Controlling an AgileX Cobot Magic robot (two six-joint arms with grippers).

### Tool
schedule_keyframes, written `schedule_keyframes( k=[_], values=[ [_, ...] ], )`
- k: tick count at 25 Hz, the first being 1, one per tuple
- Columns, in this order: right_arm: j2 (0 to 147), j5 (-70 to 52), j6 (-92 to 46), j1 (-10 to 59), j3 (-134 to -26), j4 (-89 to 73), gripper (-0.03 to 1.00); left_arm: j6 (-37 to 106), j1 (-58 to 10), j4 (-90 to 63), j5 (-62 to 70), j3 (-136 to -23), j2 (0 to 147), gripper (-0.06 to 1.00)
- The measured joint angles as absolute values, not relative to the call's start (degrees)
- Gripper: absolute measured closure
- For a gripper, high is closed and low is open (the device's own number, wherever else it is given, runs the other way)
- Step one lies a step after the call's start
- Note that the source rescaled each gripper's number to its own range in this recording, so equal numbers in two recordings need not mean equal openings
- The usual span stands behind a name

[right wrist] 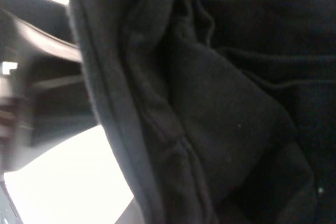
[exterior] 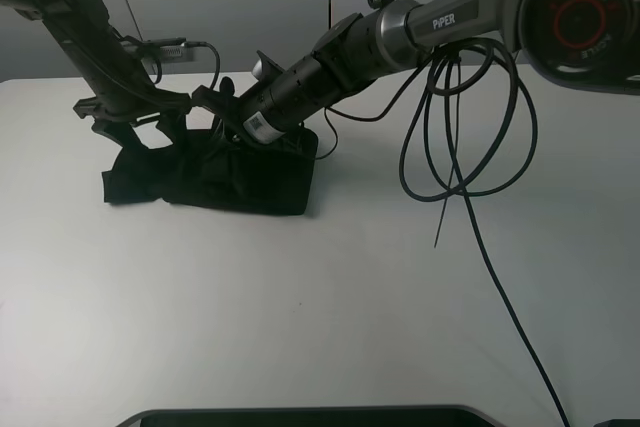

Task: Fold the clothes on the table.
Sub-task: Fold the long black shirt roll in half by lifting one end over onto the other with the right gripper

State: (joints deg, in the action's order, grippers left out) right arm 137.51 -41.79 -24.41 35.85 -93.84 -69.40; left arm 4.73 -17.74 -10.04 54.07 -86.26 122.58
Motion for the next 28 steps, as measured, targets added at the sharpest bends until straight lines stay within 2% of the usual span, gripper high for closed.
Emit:
schedule_keyframes(
  k=[5, 7, 9, 10, 12, 13, 17, 21, 25, 28],
  values=[
    [137.5, -41.8, -24.5, 35.9, -93.8, -69.4, 0.80, 4.7, -16.8, -11.3, 60.8, -96.1, 121.4, -0.01],
    [137.5, -41.9, -24.5, 35.9, -93.8, -69.4, 0.74, 4.7, -16.6, -11.3, 63.6, -100.7, 121.4, -0.01],
    [137.5, -43.0, -25.2, 35.9, -93.8, -70.0, 0.55, 4.7, -16.6, -11.8, 65.9, -105.5, 121.4, -0.01],
    [137.5, -44.1, -26.7, 35.9, -93.8, -71.2, 0.42, 4.7, -16.6, -12.0, 66.7, -107.4, 121.4, -0.01],
    [137.5, -46.6, -30.0, 35.9, -93.8, -74.6, 0.09, 4.7, -16.6, -12.9, 68.2, -111.2, 121.4, -0.01],
    [137.5, -47.5, -31.9, 35.9, -93.8, -77.0, 0.02, 4.7, -16.6, -13.4, 68.6, -112.6, 121.4, -0.01],
    [137.5, -50.9, -39.2, 35.9, -93.8, -85.6, -0.03, 4.8, -16.6, -14.3, 69.2, -114.6, 121.2, -0.01],
    [136.3, -50.3, -43.3, 35.9, -93.8, -84.9, -0.03, 5.7, -16.6, -14.4, 69.6, -114.8, 121.2, -0.01],
    [132.4, -44.9, -43.3, 35.9, -93.8, -74.1, -0.03, 6.2, -16.6, -14.4, 69.6, -114.9, 121.2, -0.01],
    [127.9, -42.1, -38.2, 35.9, -93.8, -58.3, -0.03, 7.1, -16.6, -14.9, 69.6, -114.9, 121.2, -0.01]
  ],
)
